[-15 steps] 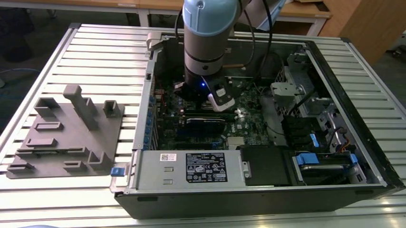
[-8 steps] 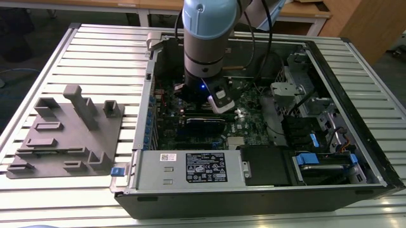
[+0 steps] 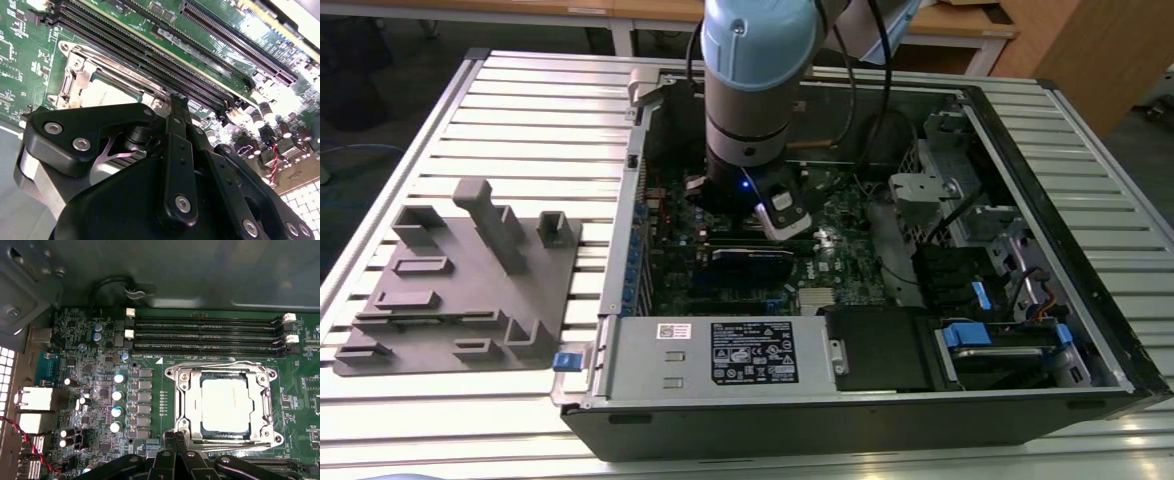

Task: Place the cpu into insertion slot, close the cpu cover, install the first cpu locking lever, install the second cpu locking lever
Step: 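Install the second cpu locking lever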

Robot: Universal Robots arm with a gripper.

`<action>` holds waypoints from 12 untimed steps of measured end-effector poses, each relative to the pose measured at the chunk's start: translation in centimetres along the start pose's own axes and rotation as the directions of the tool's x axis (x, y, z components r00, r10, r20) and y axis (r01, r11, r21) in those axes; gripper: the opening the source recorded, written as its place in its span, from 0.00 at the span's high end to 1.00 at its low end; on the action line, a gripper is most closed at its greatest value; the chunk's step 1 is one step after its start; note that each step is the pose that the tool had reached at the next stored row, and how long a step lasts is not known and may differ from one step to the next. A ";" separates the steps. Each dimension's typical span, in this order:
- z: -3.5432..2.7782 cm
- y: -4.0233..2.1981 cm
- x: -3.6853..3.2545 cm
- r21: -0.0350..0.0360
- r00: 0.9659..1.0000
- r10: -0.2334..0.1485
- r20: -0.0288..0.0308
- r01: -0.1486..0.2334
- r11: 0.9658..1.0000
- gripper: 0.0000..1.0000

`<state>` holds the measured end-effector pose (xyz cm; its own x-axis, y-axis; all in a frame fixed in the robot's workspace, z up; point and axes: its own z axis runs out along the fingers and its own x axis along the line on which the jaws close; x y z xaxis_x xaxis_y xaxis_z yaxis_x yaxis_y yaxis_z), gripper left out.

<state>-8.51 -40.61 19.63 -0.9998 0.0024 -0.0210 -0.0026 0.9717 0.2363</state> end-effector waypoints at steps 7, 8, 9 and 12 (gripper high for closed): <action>0.22 -0.05 0.15 -0.014 1.000 0.000 0.001 0.000 1.000 0.89; 0.26 -0.06 0.19 -0.014 1.000 0.000 0.001 0.000 1.000 0.89; 0.30 -0.08 0.22 -0.014 1.000 0.000 0.001 0.000 1.000 0.89; 0.33 -0.08 0.25 -0.014 1.000 0.000 0.001 0.000 1.000 0.89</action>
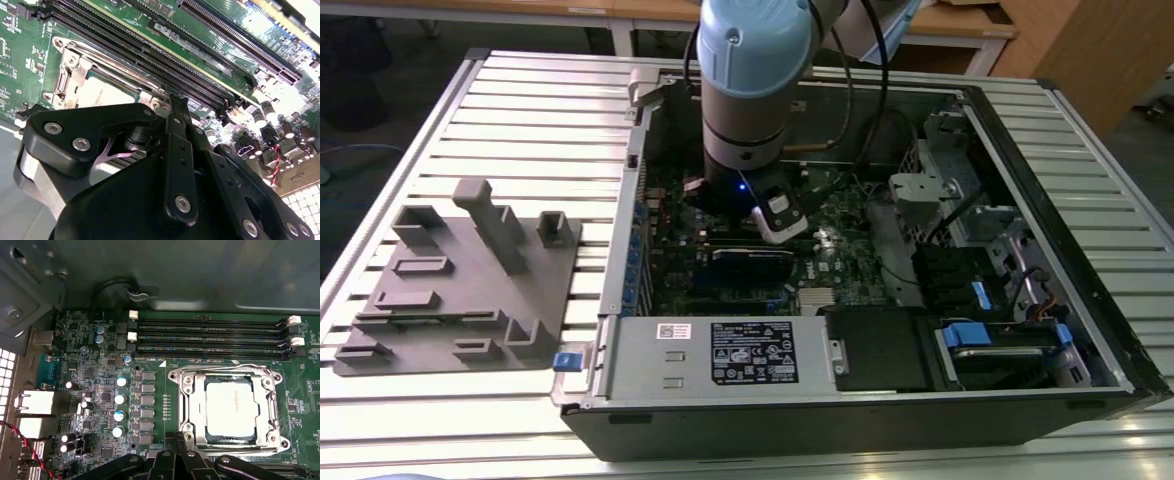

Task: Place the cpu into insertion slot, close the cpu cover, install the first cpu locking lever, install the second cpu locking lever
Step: 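Install the second cpu locking lever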

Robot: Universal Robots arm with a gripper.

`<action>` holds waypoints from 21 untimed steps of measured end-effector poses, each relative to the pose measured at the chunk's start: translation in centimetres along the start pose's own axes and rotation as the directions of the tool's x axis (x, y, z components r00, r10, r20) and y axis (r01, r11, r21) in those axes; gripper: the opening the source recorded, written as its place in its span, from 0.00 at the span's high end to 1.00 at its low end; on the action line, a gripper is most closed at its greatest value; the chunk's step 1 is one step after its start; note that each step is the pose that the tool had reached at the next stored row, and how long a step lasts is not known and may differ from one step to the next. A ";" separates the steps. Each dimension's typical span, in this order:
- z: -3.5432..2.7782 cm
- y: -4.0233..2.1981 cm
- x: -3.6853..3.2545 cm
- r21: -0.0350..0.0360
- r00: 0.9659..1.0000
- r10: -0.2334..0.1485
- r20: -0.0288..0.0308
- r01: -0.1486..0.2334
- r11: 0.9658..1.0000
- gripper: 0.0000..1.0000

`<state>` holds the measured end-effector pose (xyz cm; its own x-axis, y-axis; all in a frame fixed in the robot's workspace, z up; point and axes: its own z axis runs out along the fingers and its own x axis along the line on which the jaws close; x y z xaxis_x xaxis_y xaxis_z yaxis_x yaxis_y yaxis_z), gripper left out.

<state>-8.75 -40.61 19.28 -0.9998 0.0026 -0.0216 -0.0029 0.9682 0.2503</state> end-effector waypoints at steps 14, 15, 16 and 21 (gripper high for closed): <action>0.26 -0.08 0.15 0.008 1.000 -0.001 0.002 0.001 1.000 0.89; 0.27 -0.08 0.15 0.008 1.000 -0.001 0.002 0.001 1.000 0.89; 0.26 -0.06 0.15 0.007 1.000 -0.001 0.003 0.001 1.000 0.89; -0.09 0.03 0.14 0.035 1.000 -0.001 0.003 0.001 0.999 0.89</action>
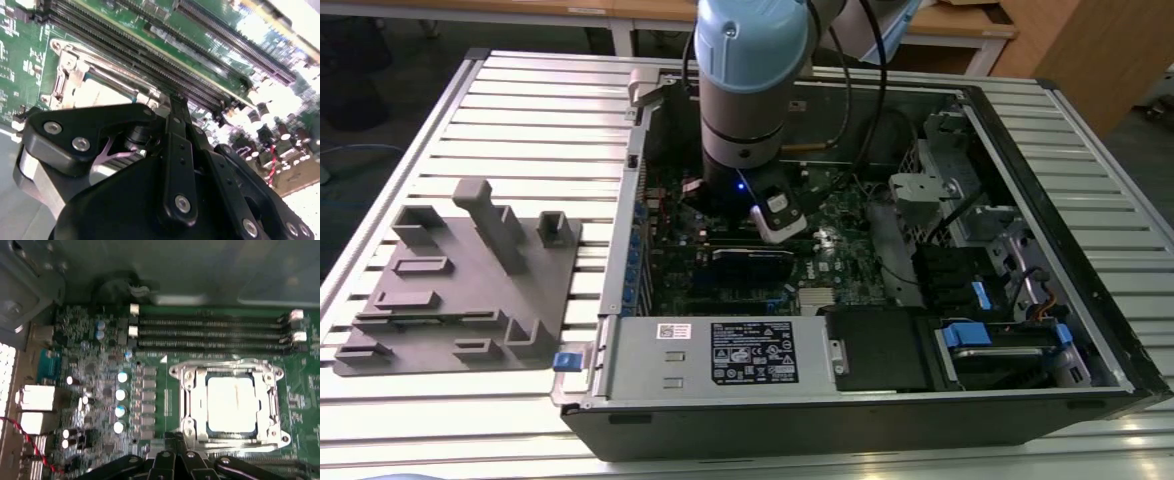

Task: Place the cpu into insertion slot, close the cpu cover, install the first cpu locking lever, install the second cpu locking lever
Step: 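Install the second cpu locking lever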

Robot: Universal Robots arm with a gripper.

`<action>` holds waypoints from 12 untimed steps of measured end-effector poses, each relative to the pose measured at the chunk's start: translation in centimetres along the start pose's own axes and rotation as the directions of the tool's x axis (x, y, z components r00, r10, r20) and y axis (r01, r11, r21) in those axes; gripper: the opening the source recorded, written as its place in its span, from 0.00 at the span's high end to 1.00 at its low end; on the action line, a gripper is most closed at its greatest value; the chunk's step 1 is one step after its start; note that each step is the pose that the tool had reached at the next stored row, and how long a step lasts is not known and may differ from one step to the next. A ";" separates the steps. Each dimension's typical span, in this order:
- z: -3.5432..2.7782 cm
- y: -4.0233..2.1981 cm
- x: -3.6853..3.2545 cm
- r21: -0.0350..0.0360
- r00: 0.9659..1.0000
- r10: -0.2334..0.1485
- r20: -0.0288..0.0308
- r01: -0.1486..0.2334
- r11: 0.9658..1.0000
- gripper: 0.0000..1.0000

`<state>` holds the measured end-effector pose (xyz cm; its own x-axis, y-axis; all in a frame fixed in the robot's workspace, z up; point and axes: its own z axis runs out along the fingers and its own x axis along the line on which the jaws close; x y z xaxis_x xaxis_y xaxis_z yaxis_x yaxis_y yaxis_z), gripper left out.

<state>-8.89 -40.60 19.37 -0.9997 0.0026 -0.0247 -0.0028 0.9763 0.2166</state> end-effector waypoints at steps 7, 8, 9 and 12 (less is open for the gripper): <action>-0.51 0.15 -0.01 0.024 1.000 0.000 0.000 0.000 1.000 0.89; -0.80 0.22 -0.02 0.024 1.000 0.000 0.000 0.000 1.000 0.89; -1.09 0.29 -0.03 0.024 1.000 0.000 0.000 0.000 1.000 0.89; -2.07 0.51 -0.05 0.024 1.000 0.000 0.000 0.000 1.000 0.89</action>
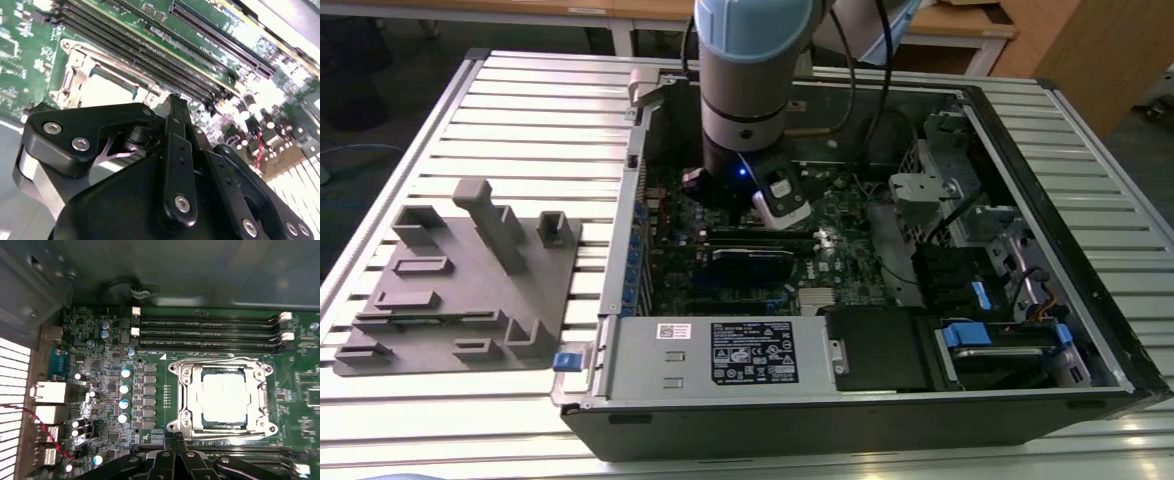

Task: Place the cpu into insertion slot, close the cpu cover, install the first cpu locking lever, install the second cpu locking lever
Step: 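Install the second cpu locking lever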

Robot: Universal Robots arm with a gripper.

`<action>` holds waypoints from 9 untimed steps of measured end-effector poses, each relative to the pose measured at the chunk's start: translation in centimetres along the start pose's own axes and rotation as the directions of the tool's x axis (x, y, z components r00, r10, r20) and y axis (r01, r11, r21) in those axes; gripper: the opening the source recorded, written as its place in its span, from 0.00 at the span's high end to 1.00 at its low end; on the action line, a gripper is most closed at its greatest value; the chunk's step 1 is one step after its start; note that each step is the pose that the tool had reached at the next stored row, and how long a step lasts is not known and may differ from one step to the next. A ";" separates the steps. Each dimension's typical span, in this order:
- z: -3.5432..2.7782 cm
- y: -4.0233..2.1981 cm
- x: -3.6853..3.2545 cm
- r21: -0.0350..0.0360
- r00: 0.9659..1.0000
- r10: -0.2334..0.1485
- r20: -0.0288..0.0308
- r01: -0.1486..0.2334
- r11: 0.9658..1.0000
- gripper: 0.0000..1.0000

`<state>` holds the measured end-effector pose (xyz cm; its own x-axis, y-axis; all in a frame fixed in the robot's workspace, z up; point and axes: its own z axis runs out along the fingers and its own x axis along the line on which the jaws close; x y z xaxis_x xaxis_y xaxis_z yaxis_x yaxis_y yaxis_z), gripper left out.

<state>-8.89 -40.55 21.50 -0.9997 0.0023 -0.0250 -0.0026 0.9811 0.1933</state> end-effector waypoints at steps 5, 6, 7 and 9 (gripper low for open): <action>-0.88 0.21 -0.03 0.006 1.000 0.001 0.000 -0.001 1.000 0.89; -0.88 0.24 -0.03 0.013 1.000 0.002 0.000 -0.002 1.000 0.89; -0.87 0.34 -0.05 0.019 1.000 0.004 0.001 -0.004 1.000 0.89; -0.80 0.60 -0.23 0.026 1.000 0.006 0.001 -0.006 1.000 0.89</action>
<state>-8.68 -40.11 22.40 -0.9996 0.0087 -0.0251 0.0044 0.9858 0.1677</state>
